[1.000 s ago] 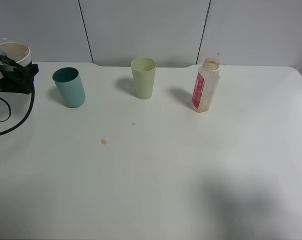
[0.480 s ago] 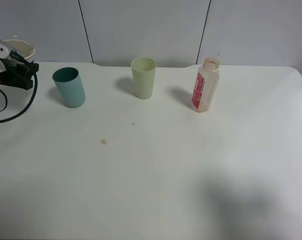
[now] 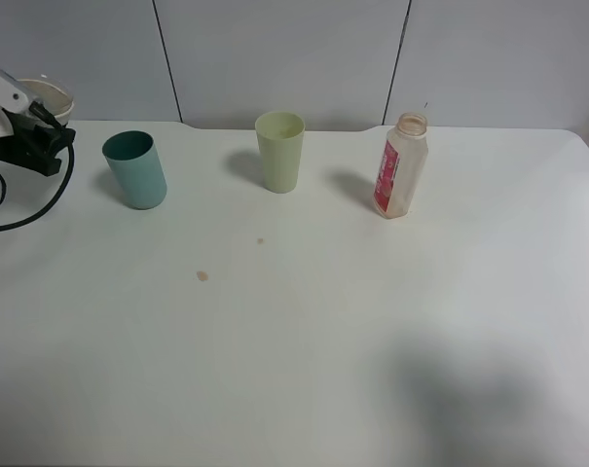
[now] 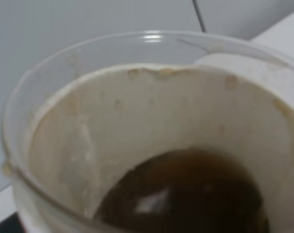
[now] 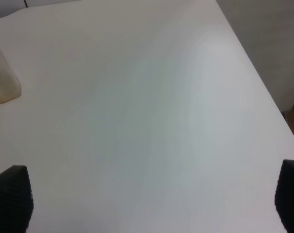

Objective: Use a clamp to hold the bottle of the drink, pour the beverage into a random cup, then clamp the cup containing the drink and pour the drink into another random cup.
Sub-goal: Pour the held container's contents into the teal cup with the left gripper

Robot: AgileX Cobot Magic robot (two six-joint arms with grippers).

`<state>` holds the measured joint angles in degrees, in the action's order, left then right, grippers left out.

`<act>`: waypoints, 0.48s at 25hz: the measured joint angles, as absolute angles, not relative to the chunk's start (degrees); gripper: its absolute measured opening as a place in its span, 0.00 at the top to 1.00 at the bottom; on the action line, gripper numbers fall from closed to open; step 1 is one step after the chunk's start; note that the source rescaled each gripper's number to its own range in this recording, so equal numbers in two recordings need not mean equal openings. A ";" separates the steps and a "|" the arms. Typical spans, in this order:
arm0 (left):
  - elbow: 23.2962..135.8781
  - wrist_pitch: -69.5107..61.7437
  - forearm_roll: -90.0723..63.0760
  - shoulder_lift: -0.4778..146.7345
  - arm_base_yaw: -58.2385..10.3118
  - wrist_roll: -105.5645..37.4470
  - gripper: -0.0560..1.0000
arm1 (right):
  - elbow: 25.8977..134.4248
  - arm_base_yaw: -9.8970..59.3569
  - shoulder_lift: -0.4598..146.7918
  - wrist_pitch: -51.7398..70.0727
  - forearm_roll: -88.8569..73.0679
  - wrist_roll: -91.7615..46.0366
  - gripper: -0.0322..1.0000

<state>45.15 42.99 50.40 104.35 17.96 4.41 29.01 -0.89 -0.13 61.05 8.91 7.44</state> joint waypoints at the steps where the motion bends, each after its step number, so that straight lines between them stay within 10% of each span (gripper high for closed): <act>1: 45.58 41.95 50.83 103.99 17.96 4.41 0.94 | 29.01 -0.89 -0.13 61.05 8.91 7.44 0.00; 12: 48.27 30.90 51.78 102.27 12.00 4.66 0.94 | 29.01 -0.89 -0.13 61.05 8.91 7.44 0.00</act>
<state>48.27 30.90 51.78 102.27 12.00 4.66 29.01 -0.89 -0.13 61.05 8.91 7.44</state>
